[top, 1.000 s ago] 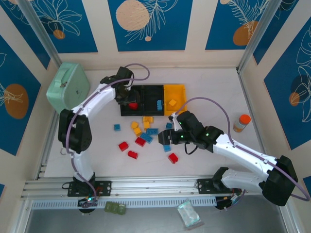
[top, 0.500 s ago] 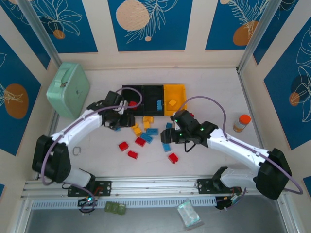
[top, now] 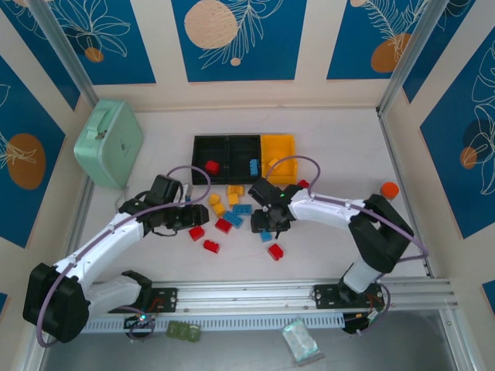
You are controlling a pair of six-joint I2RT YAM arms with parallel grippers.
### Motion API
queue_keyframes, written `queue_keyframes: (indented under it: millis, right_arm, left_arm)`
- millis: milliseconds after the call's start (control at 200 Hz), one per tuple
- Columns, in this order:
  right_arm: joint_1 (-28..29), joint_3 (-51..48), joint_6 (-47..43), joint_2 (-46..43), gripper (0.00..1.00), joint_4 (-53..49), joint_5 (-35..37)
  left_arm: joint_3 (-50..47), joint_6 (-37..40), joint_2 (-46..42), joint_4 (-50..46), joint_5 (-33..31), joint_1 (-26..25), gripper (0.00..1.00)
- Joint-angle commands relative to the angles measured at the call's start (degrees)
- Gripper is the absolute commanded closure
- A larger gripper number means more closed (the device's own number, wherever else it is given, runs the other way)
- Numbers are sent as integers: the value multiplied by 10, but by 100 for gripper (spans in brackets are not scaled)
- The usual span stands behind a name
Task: Sort the legos into containers by color
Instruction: Pick up the lego from the bottom-center of the table.
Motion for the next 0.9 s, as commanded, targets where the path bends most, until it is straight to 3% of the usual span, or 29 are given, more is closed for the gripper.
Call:
queue_keyframes:
  millis: [0, 365, 655, 895]
  right_arm:
    - [13, 24, 6, 24, 49, -20, 15]
    - [24, 69, -14, 43, 72, -50, 39]
    - [0, 166, -59, 22, 73, -92, 32]
    - [-55, 290, -99, 85, 72, -99, -2]
  left_arm:
    - [-7, -15, -7, 18, 15, -5, 40]
    - [-15, -21, -5, 27, 16, -7, 40]
    - [-10, -38, -23, 44, 26, -7, 40]
    - [-8, -59, -38, 58, 35, -8, 40]
